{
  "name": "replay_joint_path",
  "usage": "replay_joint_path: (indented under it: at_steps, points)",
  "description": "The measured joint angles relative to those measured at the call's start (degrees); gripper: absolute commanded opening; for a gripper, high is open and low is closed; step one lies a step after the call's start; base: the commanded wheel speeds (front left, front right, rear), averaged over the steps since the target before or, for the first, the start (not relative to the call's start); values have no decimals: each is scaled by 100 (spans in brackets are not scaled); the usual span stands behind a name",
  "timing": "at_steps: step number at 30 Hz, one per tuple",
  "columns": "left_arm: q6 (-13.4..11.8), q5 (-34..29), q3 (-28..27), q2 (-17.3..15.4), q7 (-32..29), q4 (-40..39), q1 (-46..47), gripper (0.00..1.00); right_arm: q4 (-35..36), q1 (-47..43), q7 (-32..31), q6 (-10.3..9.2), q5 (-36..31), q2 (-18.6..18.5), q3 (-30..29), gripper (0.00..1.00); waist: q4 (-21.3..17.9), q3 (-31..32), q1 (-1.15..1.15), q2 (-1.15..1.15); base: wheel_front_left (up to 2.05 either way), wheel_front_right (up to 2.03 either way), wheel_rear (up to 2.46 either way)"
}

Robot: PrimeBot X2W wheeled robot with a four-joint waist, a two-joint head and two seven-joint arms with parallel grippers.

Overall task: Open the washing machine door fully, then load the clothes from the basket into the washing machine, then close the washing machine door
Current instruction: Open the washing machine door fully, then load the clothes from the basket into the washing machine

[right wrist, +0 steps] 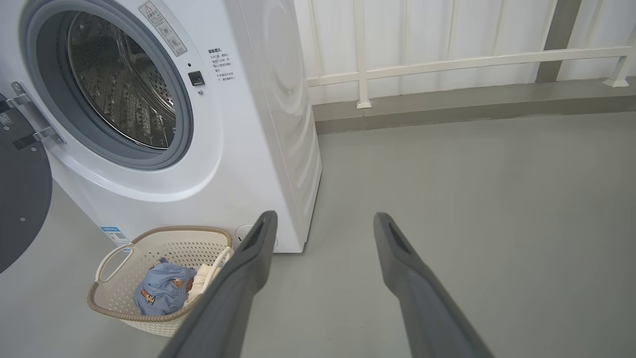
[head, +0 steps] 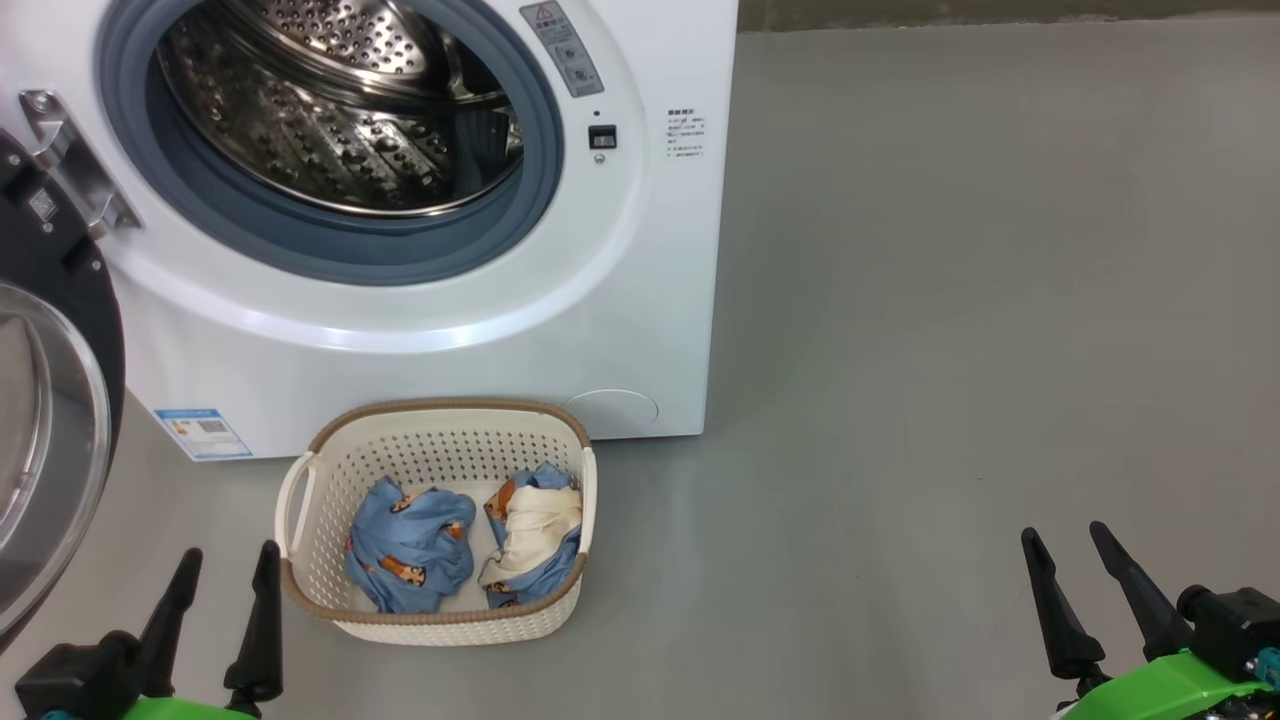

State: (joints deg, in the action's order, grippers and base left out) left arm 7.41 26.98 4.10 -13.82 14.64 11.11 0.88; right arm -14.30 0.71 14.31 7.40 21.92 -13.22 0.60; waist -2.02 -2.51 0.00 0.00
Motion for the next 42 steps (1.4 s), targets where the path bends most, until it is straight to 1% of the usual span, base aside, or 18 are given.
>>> replay_joint_path:
  at_steps: [11, 20, 25, 42]
  points:
    - [0, 10, -2, -22, 0, -57, 0, 100, 37, -66, 0, 0, 0, 34, -7, 100, -3, -22, 0, 0, 0, 0, 0]
    - [0, 91, 38, -110, 0, -37, 7, 100, 54, -66, 0, 0, 0, 41, -7, 100, 49, -84, 0, 0, 3, -11, 8]
    - [0, 119, 102, -177, 0, -42, 24, 100, 69, -65, 0, 0, 0, 48, 2, 100, 60, -136, 0, 0, 48, -103, 55]
    - [0, 200, 123, -236, 0, -79, 186, 100, 77, 10, 0, 0, 0, 122, 29, 100, 68, -298, 0, 0, 84, -139, 56]
